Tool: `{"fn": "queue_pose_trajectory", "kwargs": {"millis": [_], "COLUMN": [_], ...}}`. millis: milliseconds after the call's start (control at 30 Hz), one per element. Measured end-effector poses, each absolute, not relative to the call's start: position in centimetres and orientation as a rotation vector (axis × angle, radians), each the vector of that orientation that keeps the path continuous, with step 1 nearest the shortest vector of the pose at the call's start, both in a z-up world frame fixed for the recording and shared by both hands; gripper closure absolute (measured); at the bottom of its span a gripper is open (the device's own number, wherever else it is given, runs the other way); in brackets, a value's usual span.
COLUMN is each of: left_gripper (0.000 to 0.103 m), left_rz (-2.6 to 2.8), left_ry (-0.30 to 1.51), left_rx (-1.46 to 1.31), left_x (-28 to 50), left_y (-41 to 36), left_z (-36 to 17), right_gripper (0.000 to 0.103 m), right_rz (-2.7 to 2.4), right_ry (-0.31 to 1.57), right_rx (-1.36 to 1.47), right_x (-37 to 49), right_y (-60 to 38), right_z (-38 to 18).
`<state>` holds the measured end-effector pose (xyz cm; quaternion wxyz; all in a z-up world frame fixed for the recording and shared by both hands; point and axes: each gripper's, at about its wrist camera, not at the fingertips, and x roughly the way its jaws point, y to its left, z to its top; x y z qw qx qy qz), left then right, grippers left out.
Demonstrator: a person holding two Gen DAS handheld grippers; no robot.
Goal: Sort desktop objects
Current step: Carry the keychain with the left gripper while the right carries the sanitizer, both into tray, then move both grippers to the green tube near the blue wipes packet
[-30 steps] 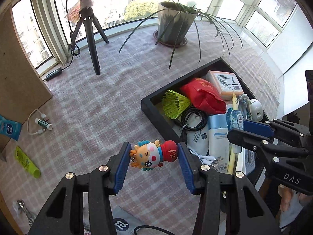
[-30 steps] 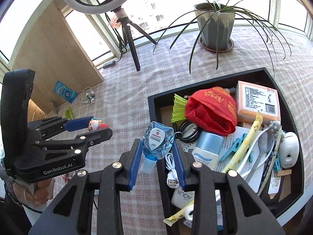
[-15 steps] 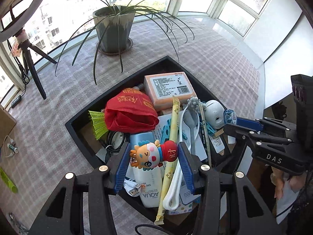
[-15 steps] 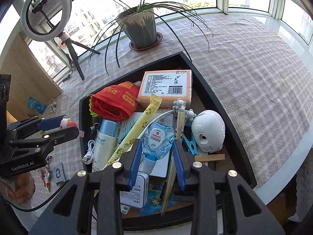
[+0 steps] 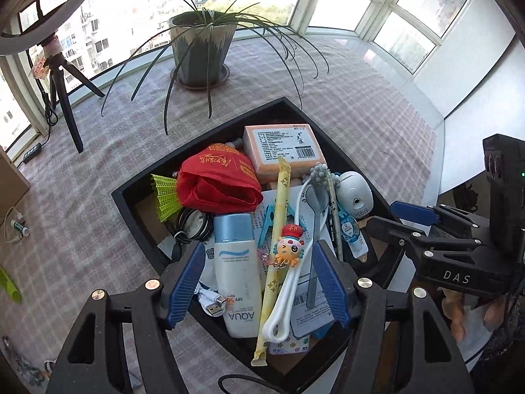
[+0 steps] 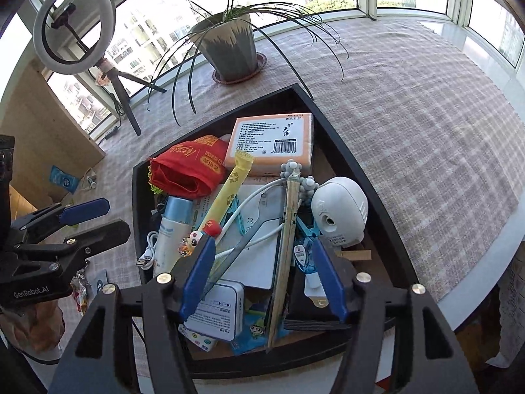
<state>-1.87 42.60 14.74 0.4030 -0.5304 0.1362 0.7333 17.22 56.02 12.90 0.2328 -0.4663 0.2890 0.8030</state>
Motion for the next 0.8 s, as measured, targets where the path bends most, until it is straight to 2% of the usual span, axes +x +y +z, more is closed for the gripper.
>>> {"fn": "queue_pose_trajectory", "kwargs": {"millis": [467,800], "left_gripper": [0.039,0.039], "left_rz": [2.082,2.241], "left_ry": [0.147,-0.154], "left_rx": [-1.454,-1.569], "left_x": [-8.2,-14.0], "left_y": [27.9,15.2], "left_z": [15.6,13.2], "right_gripper": [0.042,0.046], "right_rz": [2.455,2.664], "right_ry": [0.746,0.583], "right_rx": [-1.362,-1.534], "right_x": [7.1,-4.1], "right_y": [49.2,40.8], "right_z": [15.4,17.2]}}
